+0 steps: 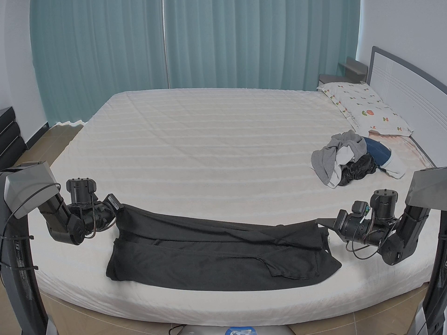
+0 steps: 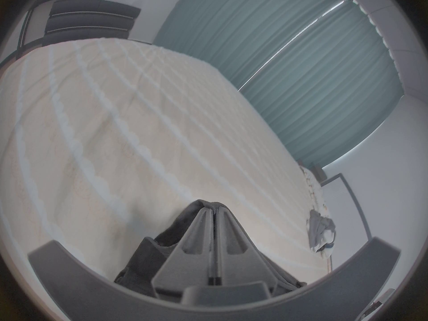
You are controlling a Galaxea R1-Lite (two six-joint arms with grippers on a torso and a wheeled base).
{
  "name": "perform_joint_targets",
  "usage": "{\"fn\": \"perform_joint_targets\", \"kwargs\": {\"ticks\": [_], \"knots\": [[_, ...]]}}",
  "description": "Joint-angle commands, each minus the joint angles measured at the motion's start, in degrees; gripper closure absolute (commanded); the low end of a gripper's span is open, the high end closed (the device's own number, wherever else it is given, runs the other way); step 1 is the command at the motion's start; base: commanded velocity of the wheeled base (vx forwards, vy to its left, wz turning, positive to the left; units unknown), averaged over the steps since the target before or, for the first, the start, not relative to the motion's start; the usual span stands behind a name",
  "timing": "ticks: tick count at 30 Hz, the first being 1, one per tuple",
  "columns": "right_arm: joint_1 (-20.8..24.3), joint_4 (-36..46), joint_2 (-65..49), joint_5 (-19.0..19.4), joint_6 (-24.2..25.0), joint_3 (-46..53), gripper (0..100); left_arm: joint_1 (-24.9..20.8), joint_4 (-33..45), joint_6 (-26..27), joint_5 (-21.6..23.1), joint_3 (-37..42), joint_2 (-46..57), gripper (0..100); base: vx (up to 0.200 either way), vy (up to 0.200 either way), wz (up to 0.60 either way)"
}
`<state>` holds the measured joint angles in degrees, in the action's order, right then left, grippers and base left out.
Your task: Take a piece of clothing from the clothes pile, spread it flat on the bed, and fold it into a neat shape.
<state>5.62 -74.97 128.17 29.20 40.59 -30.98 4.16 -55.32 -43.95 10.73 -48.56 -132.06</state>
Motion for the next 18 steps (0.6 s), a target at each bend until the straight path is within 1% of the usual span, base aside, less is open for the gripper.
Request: {"fn": "perform_joint_targets", "kwargs": {"ticks": [1,4,7,8,12,16,18], "knots": [[-0.35,0.35,1.03,-2.04,0.10,-5.76,100,0.06,-3.30,-2.20,-0.09,0.48,0.05,100,0.000,0.000,0.00],[-0.35,1.41,1.73,-2.74,0.01,-8.84,100,0.15,-4.27,-3.16,-0.53,-0.14,-0.21,100,0.000,0.000,0.00],[-0.43,4.48,2.43,-3.44,0.10,-12.88,100,0.41,-4.53,-3.87,-0.71,-0.31,-0.57,100,0.000,0.000,0.00],[-0.43,5.54,2.61,-4.24,0.19,-14.29,100,0.41,-4.62,-4.13,-0.71,-0.31,-0.57,100,0.000,0.000,0.00],[-0.35,5.54,3.58,-5.55,0.10,-16.22,100,0.41,-4.71,-5.36,-0.53,-0.31,-0.39,100,0.000,0.000,0.00],[-0.35,5.80,3.84,-5.64,0.10,-17.89,100,0.50,-6.99,-6.77,-0.62,-0.31,-0.48,100,0.000,0.000,0.00],[-0.35,5.80,4.63,-5.73,0.10,-19.21,100,0.59,-10.77,-8.17,-0.71,0.30,-0.74,100,0.000,0.000,0.00]]}}
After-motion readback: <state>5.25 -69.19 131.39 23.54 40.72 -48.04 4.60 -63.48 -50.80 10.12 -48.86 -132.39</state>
